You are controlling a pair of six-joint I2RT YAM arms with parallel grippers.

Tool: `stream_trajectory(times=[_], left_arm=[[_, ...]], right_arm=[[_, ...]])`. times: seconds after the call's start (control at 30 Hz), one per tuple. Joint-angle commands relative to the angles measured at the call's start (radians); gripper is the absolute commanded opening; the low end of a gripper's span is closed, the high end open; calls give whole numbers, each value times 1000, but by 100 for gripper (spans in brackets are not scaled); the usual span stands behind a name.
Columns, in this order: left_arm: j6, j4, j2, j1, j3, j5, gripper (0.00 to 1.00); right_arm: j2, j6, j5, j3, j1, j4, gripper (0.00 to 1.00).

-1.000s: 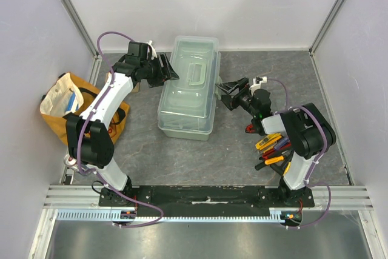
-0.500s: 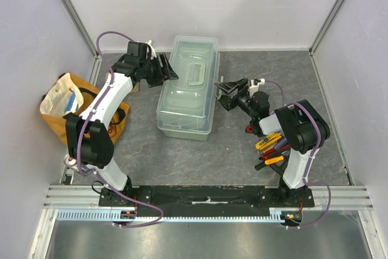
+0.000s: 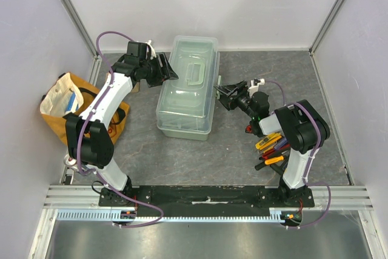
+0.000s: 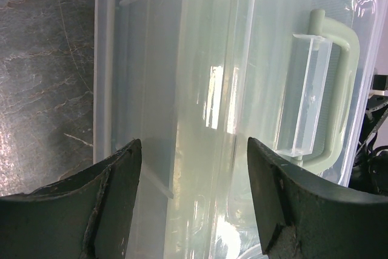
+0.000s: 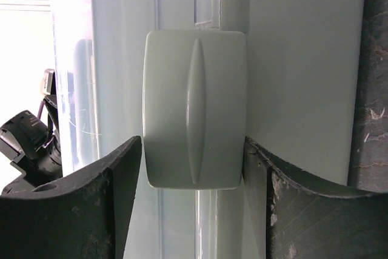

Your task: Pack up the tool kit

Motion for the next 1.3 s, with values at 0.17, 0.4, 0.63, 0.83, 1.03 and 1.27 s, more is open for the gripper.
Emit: stream_trajectory(times=[0.17, 0.4, 0.63, 0.83, 1.03, 1.27], left_arm=[[58, -136, 53, -29, -56, 3, 72], [57, -136, 49, -32, -59, 2, 72], [55, -136, 52, -29, -57, 2, 72], [55, -136, 56, -30, -57, -1, 72], [55, -136, 56, -30, -52, -1, 72], [55, -136, 61, -30, -49, 3, 72]], right_arm=[[-64, -67, -70, -24, 78, 137, 64], [-130, -134, 4, -78, 59, -6, 64], [-195, -179, 22, -105, 41, -35, 74], [-294, -312, 70, -110, 13, -296, 75], [-454, -623, 187, -72, 18, -607, 79], [-505, -903, 340, 11, 128, -803, 70]])
